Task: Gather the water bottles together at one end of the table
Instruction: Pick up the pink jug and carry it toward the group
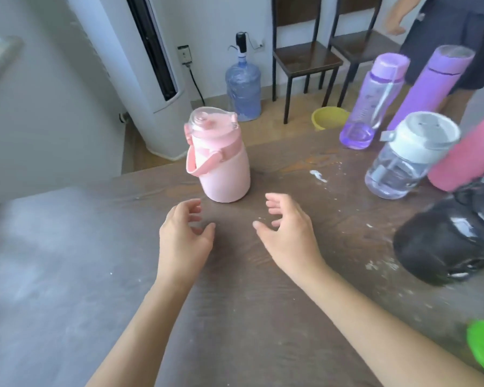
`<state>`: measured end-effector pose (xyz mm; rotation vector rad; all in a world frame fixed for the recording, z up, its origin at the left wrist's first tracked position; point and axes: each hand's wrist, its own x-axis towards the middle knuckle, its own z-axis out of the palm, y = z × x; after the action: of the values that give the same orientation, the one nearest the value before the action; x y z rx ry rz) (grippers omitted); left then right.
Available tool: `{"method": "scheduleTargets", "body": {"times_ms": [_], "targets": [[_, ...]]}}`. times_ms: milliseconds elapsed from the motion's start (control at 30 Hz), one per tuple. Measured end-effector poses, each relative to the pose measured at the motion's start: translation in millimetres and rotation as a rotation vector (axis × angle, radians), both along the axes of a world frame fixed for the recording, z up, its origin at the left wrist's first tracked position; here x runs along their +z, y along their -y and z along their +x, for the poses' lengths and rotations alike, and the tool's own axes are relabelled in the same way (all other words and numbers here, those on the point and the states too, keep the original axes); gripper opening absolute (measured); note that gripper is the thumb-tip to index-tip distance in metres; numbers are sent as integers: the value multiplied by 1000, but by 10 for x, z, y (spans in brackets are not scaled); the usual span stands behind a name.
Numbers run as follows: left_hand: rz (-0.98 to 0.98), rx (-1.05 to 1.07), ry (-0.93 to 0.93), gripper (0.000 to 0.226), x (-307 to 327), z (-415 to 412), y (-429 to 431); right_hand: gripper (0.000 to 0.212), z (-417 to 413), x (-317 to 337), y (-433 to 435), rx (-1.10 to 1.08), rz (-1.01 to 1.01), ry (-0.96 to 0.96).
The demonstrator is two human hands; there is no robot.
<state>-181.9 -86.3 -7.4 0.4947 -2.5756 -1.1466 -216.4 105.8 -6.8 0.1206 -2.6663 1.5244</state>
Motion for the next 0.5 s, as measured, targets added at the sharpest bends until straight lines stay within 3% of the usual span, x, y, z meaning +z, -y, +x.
{"method": "scheduleTargets", "body": {"times_ms": [200,367,500], "targets": [[72,-137,15,77,32,-580,357,70,-623,74,428,-6,21,25],[271,-241,44,99,48,-860,409,95,-843,32,471,90,-22,114],[331,-234,22,86,-42,-889,423,96,-888,-38,423,105,-26,100]]}}
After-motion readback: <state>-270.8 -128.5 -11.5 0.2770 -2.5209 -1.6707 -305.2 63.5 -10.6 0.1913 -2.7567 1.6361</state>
